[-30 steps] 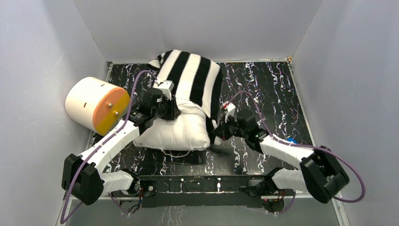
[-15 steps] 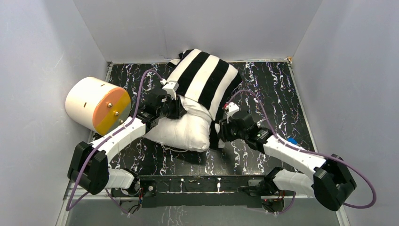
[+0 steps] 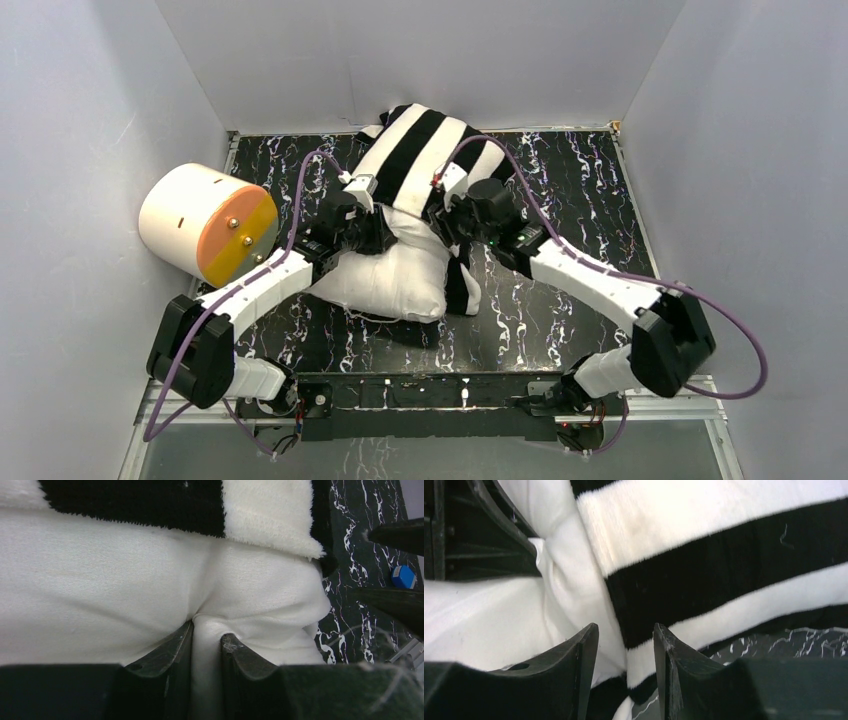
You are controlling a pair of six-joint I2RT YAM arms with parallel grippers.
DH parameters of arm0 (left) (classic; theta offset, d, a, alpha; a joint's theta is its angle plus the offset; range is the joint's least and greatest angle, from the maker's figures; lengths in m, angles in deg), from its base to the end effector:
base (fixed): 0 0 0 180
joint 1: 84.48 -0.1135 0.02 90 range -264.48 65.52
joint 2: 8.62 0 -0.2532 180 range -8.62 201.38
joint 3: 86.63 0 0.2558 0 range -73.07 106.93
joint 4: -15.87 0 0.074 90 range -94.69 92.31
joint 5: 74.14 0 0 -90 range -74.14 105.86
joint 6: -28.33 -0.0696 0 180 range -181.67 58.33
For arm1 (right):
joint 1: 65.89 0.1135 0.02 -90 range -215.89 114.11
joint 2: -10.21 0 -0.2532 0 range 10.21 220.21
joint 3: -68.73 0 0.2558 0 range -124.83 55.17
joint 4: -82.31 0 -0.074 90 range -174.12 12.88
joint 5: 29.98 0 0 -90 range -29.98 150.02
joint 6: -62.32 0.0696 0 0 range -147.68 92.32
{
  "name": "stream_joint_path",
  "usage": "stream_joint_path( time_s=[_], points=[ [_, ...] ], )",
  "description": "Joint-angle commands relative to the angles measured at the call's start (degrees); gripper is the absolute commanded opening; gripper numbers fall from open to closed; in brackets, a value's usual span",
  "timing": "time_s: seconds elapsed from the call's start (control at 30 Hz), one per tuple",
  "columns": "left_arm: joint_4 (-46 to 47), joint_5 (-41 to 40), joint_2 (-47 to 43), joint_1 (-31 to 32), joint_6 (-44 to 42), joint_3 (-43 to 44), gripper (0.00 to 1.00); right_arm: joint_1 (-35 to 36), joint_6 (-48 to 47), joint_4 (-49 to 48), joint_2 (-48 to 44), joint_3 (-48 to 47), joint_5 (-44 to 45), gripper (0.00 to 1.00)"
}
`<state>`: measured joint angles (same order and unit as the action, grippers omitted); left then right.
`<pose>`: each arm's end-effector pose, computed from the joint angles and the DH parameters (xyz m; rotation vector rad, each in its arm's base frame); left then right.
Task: Put the pillow into the pillowcase
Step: Stuff the pillow into the pillowcase.
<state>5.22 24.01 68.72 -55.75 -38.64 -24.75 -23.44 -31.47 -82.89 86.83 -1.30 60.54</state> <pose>0.2928 -0.1718 0.2295 0.1970 2.0870 -0.7042 0.2581 0.2352 0.2781 -0.7677 1.8136 0.4363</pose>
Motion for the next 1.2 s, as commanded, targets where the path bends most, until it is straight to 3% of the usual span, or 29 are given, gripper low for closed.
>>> stream_joint_path(
  time_s=[0.0,0.23,0.27,0.33,0.37,0.53,0.7,0.93,1.03,1.17],
  points=[
    [-3.21,-6.81,3.34,-0.67,0.77,-2.85,0.22,0.19,-7.89,-7.03,5.15,-6.96,-1.96,0.53],
    [-0.41,-7.35,4.29,-0.69,1.88,-2.96,0.22,0.20,-12.21,-7.10,13.95,-11.91,-2.50,0.52],
    [-0.05,-7.35,4.37,-0.69,2.24,-2.96,0.21,0.24,-12.47,-7.04,14.59,-12.39,-3.04,0.46],
    [0.64,-8.23,4.55,-0.69,2.88,-2.80,0.18,0.22,-12.64,-7.20,14.78,-12.89,-5.86,0.10],
    [0.97,-9.37,4.69,-0.69,3.37,-2.60,0.16,0.25,-12.48,-6.85,14.31,-13.34,-8.63,0.00],
    [2.53,-12.39,6.53,-1.04,6.30,-0.17,0.09,0.71,-8.61,2.42,10.99,-19.07,-27.05,0.00],
    [4.28,-14.14,8.41,-1.22,8.72,1.54,0.06,1.55,-2.99,1.30,7.40,-14.84,-34.71,0.00],
    [7.28,-16.47,10.42,-1.27,10.90,-0.72,0.03,6.60,5.68,-11.30,15.08,-1.76,-32.85,0.00],
    [8.10,-17.01,11.32,-1.46,11.33,-2.06,0.02,7.36,6.80,-6.15,17.25,-3.63,-26.86,0.00],
    [7.71,-17.15,11.21,-1.48,10.93,-1.84,0.03,7.29,5.46,-2.87,11.25,-4.01,-14.75,0.00]
  ],
)
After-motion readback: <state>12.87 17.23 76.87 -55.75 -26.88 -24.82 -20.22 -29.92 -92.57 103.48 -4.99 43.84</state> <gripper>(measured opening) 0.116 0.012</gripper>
